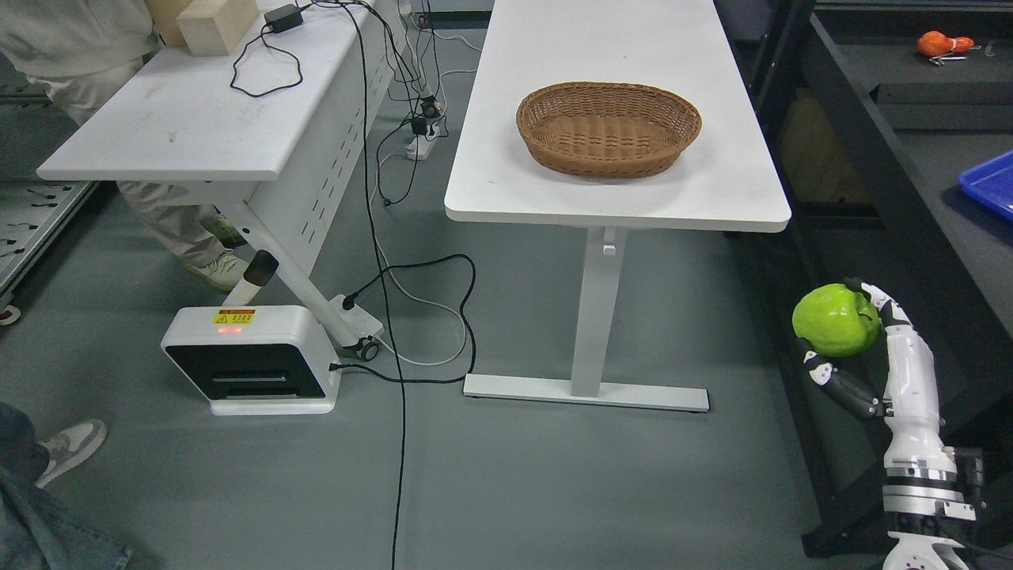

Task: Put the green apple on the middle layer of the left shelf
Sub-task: 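Turn and carry the held apple to the black shelf tray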

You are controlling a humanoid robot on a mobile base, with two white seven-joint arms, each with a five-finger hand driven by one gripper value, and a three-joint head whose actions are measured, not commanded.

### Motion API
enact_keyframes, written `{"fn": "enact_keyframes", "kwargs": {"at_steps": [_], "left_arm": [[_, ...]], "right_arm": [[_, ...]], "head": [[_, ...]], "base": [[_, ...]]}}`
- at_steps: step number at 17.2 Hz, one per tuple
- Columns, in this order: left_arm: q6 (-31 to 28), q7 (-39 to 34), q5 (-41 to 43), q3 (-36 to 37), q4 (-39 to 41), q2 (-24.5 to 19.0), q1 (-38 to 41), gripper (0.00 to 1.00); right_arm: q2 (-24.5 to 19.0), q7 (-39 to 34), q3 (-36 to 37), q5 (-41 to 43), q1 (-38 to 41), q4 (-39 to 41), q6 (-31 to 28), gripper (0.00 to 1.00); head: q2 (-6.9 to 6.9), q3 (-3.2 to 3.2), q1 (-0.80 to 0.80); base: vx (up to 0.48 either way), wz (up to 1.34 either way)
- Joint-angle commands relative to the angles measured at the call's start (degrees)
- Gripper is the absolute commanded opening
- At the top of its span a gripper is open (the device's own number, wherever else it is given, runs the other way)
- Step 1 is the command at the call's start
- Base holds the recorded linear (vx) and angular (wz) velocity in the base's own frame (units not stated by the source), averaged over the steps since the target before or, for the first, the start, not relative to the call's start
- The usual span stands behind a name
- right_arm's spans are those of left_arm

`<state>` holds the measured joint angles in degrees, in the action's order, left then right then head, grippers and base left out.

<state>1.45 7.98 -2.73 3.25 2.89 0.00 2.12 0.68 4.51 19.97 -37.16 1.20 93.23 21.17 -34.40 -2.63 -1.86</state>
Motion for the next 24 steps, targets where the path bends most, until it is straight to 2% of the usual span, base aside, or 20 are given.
{"fn": "enact_keyframes", "kwargs": {"at_steps": [1,5,10,18,24], "left_arm": [[0.0,0.0,0.0,0.0,0.0,-1.0,0.0,1.0],[0.0,0.0,0.0,0.0,0.0,-1.0,0.0,1.0],[0.0,0.0,0.0,0.0,-0.1,-1.0,0.0,1.0],[0.0,0.0,0.0,0.0,0.0,-1.0,0.0,1.0],[0.0,-0.1,0.0,0.0,0.0,-1.0,0.0,1.0]], "right_arm": [[0.3,0.0,-0.4,0.0,1.1,0.0,0.2,0.0],[0.3,0.0,-0.4,0.0,1.7,-0.1,0.5,0.0],[0.3,0.0,-0.5,0.0,1.5,-0.1,0.5,0.0],[0.3,0.0,-1.0,0.0,1.5,-0.2,0.5,0.0],[0.3,0.0,-1.0,0.0,1.5,-0.2,0.5,0.0]], "head": [[0.0,0.0,0.0],[0.0,0.0,0.0],[0.0,0.0,0.0],[0.0,0.0,0.0],[0.0,0.0,0.0]], "base": [[-0.437,-0.09],[-0.357,-0.27],[-0.241,-1.13],[-0.019,-1.35],[0.076,-0.39]]}}
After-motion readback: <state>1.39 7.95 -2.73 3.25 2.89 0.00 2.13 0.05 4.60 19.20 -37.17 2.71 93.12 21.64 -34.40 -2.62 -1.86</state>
